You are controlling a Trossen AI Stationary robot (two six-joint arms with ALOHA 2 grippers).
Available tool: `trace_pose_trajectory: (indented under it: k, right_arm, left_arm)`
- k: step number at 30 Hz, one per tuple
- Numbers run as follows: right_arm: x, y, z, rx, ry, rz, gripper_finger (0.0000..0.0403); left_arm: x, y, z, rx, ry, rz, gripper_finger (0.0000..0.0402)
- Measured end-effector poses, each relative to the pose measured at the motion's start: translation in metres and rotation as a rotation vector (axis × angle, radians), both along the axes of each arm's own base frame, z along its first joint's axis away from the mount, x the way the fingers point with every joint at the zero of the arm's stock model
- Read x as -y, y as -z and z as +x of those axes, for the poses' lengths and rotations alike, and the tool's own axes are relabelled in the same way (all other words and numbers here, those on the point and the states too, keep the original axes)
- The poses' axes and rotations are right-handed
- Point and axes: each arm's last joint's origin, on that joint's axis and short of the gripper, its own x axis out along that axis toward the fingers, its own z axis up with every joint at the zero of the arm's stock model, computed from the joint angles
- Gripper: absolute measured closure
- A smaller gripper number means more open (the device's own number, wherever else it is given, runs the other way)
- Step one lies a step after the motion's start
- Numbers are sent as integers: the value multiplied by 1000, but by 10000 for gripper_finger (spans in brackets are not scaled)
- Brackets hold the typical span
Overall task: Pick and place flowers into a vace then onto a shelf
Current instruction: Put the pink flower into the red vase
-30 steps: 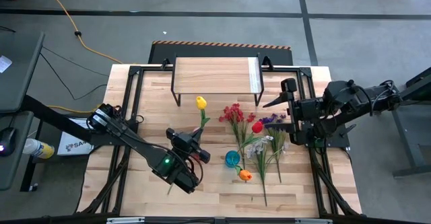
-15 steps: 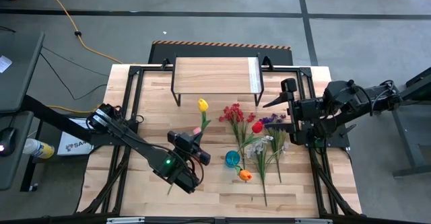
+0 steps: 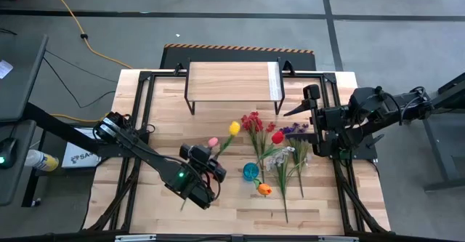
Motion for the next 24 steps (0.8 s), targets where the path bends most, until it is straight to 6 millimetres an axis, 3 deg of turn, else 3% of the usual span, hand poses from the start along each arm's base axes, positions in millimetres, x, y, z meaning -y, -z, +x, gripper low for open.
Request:
trace_pose_trajectory:
  k: [6,12,18,24]
  right_arm:
    - [0,0,0,0,0,0,164]
    - [0,0,0,0,0,0,164]
    - [0,0,0,-1,0,4,164]
    - [0,0,0,-1,0,3,164]
  left_arm:
    - [1,1,-1,-44,8,-68,172]
    - [5,-11,-12,-59,50,-105,156]
    - [7,-24,-36,-156,67,-211,170]
    - [10,-17,-42,-334,-3,-433,190]
